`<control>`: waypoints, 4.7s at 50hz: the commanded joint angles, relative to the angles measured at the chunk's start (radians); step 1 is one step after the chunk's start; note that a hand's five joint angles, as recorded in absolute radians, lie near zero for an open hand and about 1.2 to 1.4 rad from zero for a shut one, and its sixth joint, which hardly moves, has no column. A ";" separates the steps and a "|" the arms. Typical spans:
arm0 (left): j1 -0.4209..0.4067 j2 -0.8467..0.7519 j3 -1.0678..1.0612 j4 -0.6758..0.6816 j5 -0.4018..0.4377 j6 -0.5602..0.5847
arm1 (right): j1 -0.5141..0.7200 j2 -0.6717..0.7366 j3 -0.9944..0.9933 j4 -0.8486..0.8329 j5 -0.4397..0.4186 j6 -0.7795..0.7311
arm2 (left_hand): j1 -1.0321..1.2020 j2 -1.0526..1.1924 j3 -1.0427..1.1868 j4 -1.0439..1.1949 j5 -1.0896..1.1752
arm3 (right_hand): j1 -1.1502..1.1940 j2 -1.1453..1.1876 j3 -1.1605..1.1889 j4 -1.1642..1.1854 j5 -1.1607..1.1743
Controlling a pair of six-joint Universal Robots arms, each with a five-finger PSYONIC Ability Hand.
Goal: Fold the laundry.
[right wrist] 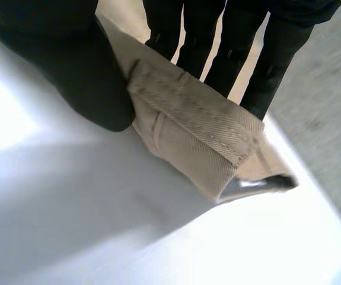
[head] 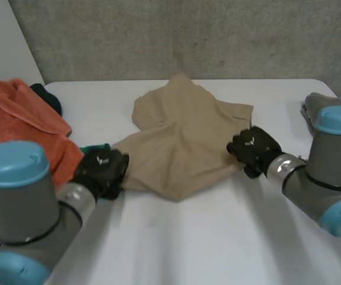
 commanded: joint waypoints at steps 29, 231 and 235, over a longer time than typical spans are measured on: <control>0.000 -0.229 0.466 -0.597 -0.061 -0.129 | -0.024 0.152 -0.356 0.463 0.082 0.146 | -0.578 -0.625 -0.621 -0.630 -0.579 | -0.713 -0.700 -0.711 -0.713 -0.711; -0.009 -0.585 0.921 -0.418 -0.284 0.482 | -0.057 -0.190 0.275 0.148 0.064 -0.011 | 0.247 0.199 0.203 0.195 0.245 | 0.288 0.302 0.291 0.289 0.290; -0.025 -0.579 0.921 -0.401 -0.276 0.469 | -0.060 -0.194 0.275 0.146 0.064 -0.008 | 0.085 0.037 0.041 0.032 0.083 | 0.288 0.302 0.291 0.289 0.290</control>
